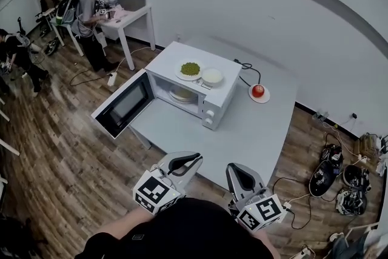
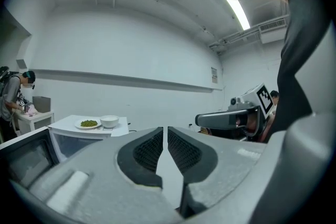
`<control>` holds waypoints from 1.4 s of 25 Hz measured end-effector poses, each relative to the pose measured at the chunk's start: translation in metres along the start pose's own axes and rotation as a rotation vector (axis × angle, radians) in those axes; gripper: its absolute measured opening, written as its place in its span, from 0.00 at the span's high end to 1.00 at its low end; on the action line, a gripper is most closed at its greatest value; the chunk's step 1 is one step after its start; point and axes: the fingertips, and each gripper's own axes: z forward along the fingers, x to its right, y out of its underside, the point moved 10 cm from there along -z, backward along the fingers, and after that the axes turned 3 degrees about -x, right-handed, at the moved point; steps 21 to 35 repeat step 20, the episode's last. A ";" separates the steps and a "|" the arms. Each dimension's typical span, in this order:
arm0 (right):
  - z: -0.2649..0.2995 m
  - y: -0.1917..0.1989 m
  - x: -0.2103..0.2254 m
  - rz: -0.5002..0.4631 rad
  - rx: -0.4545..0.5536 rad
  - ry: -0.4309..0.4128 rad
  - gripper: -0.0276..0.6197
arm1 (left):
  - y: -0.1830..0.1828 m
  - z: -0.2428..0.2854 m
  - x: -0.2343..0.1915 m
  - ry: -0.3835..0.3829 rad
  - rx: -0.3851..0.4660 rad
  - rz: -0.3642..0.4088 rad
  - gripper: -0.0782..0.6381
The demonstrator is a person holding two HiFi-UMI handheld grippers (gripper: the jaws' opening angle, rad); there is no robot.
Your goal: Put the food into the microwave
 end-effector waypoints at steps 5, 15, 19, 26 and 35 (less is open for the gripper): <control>0.008 0.001 -0.001 -0.024 -0.014 0.005 0.94 | 0.002 -0.003 -0.008 0.003 0.016 -0.001 0.86; 0.020 0.001 -0.006 -0.057 -0.056 -0.012 0.94 | 0.002 -0.007 -0.015 0.005 0.036 0.007 0.88; 0.022 0.002 -0.006 -0.061 -0.056 -0.017 0.94 | 0.002 -0.008 -0.016 0.000 0.045 0.013 0.88; 0.023 0.003 -0.006 -0.061 -0.055 -0.017 0.94 | 0.002 -0.008 -0.017 -0.001 0.047 0.016 0.88; 0.023 0.003 -0.006 -0.061 -0.055 -0.017 0.94 | 0.002 -0.008 -0.017 -0.001 0.047 0.016 0.88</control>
